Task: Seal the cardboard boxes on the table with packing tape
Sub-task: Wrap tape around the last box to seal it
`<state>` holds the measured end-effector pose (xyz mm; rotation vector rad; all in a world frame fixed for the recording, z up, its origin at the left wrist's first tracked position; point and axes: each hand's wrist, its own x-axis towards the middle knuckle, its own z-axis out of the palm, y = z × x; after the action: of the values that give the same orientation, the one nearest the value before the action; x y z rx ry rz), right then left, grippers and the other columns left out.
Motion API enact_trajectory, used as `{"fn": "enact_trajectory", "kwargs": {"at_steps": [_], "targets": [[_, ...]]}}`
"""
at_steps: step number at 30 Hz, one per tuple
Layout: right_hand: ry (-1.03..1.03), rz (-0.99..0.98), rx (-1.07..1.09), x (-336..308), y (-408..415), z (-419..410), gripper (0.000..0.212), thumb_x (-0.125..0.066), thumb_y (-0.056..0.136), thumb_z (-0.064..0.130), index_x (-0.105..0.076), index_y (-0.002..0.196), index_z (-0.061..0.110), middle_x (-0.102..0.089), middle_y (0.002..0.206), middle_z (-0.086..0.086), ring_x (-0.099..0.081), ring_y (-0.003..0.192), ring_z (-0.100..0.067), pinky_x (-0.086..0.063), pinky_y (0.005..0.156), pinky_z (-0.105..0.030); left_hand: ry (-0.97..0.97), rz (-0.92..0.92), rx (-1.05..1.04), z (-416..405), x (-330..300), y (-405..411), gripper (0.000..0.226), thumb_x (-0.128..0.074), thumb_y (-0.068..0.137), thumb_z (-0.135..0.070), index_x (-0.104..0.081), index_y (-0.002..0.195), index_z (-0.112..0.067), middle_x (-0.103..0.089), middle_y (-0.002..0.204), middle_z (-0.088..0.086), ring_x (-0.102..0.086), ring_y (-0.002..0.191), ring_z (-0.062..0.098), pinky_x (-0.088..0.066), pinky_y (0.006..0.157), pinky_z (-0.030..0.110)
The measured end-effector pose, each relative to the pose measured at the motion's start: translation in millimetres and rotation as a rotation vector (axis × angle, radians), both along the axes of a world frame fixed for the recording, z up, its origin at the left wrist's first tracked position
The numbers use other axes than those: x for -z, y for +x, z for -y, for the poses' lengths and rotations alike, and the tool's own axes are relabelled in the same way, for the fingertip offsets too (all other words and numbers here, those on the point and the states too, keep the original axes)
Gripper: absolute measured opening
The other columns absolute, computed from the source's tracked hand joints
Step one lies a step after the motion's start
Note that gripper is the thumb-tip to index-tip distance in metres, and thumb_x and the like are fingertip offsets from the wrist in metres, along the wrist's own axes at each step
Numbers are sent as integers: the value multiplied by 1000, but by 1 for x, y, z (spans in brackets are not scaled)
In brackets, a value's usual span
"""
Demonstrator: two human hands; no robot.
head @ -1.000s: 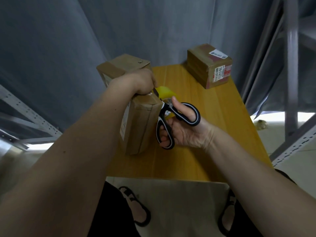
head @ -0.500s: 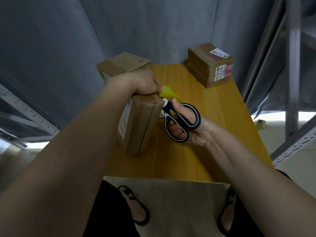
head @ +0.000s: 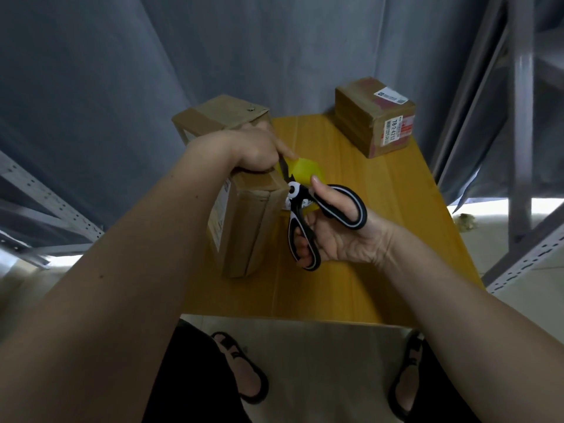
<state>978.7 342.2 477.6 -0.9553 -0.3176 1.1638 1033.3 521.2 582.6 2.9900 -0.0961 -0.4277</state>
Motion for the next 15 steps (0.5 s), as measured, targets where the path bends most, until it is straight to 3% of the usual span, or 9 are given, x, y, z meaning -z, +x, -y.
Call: {"fn": "enact_trajectory", "kwargs": {"at_steps": [3,5,7,9,11,15], "targets": [[-1,-2,-34,-1,1,1,69,-40,85,70,-70,82,8,-57,82,-12,-59,76,-25,-52,84,-46,90,-35,-14,0,5,3,50,-36,95,-23,-48,130,-56,-25,149,0,-16,142,28,-17,118,45],[-16,2,-50,-2,2,2,70,-39,85,71,-70,79,8,-57,82,-12,-59,75,-24,-53,83,-44,83,-41,-53,-2,9,6,48,-39,89,-48,-44,136,-51,-26,147,-1,-18,140,29,-20,116,49],[-39,9,-52,-2,3,5,68,-39,87,70,-69,74,10,-56,80,-10,-58,73,-22,-55,76,-39,6,-22,-193,-6,11,12,76,-46,73,-71,-40,140,-36,-29,147,0,-27,137,30,-30,110,50],[-63,15,-35,-2,6,10,64,-42,88,68,-68,73,11,-56,77,-8,-56,70,-21,-54,69,-33,-29,1,-277,-6,13,14,86,-50,70,-75,-35,141,-28,-29,149,0,-31,135,31,-35,106,50],[-62,1,-22,-1,9,15,61,-47,85,67,-67,74,10,-57,75,-7,-55,68,-20,-53,65,-30,-8,3,-283,-5,15,16,82,-50,72,-72,-33,141,-30,-29,150,0,-31,135,32,-36,105,50],[-67,-24,-42,9,9,23,67,-53,78,70,-67,81,5,-58,82,-11,-58,73,-24,-56,74,-37,24,6,-272,-4,15,16,89,-47,69,-79,-32,143,-32,-27,152,-1,-29,138,34,-33,107,52]]}}
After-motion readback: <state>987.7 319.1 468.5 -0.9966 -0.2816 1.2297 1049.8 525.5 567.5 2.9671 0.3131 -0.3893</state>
